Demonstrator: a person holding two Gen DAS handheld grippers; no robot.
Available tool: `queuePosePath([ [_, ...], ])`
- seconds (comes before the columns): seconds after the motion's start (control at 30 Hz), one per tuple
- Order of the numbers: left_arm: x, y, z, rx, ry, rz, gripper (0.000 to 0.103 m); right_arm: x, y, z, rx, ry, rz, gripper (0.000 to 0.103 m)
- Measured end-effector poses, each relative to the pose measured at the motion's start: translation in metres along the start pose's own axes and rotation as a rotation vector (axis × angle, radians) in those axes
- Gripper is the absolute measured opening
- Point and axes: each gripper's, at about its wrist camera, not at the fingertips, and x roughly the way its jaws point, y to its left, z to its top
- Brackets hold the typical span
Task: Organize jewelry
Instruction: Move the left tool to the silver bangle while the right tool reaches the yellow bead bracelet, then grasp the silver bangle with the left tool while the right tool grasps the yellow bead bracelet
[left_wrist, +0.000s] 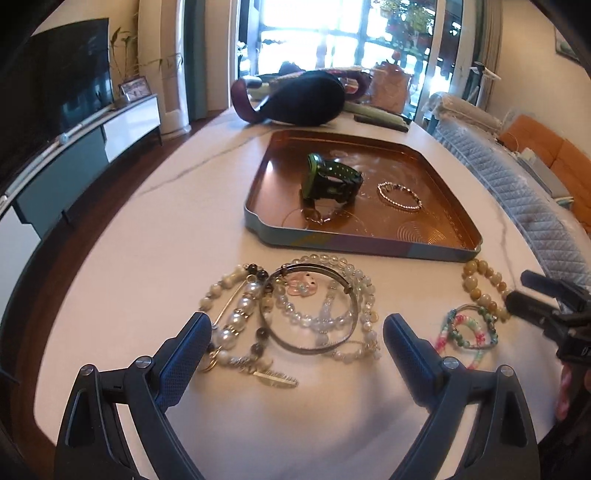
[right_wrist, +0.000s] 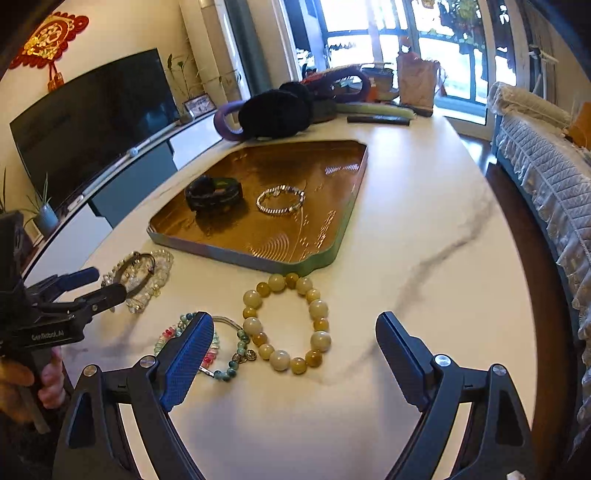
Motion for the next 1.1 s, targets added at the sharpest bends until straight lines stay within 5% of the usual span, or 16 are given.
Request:
queuePosePath([
  [0.13,0.011,-0.002,0.003,0.014,0.013,0.01,0.087,0.015,0.005,0.005,-0.001,0.05,0.037,0.088],
  [0.23,0.013,-0.009,0.002,0.071,0.023,0.01,0.062,0.024,0.012,0.01,-0.055,0.077,-0.024,0.088],
  [0.37,0.01,-0.007,-0.001,0.083,0.005,0.03,0.045,0.03,0.016,0.013,-0.096,0.093,-0.077,0.085],
  [0.4,0.01,-0.005,0.0,0.074,0.004,0.033,0.042,0.03,0.016,0.013,-0.097,0.09,-0.084,0.081],
  [0.47,0.008,-0.002,0.0,0.055,0.009,0.038,0.032,0.025,0.015,0.013,-0.093,0.071,-0.086,0.044],
  [0.5,0.007,0.001,0.001,0.04,0.015,0.029,0.031,0.025,0.014,0.013,-0.092,0.067,-0.091,0.038],
  [0.57,0.006,0.005,0.002,0.001,0.029,-0.001,0.031,0.022,0.013,0.012,-0.086,0.065,-0.105,0.023],
  [0.7,0.004,0.01,0.003,-0.019,0.04,-0.015,0.044,0.017,0.006,0.009,-0.026,0.058,-0.053,0.021],
  [0.77,0.003,0.008,0.006,0.0,0.026,0.008,0.071,0.014,0.005,0.007,-0.01,0.054,-0.037,0.021],
  [0.8,0.001,0.007,0.008,0.01,0.013,0.035,0.077,0.014,0.004,0.006,-0.009,0.054,-0.036,0.021],
  [0.93,-0.002,-0.001,0.017,0.065,-0.024,0.074,0.084,0.011,0.005,0.007,-0.008,0.039,-0.031,0.019],
  [1.03,0.01,-0.005,0.025,0.122,-0.028,0.108,0.085,0.007,0.007,0.01,-0.013,0.014,-0.035,0.006],
  [1.1,0.021,-0.004,0.028,0.151,-0.025,0.146,0.085,0.007,0.007,0.012,-0.014,0.012,-0.031,0.006],
])
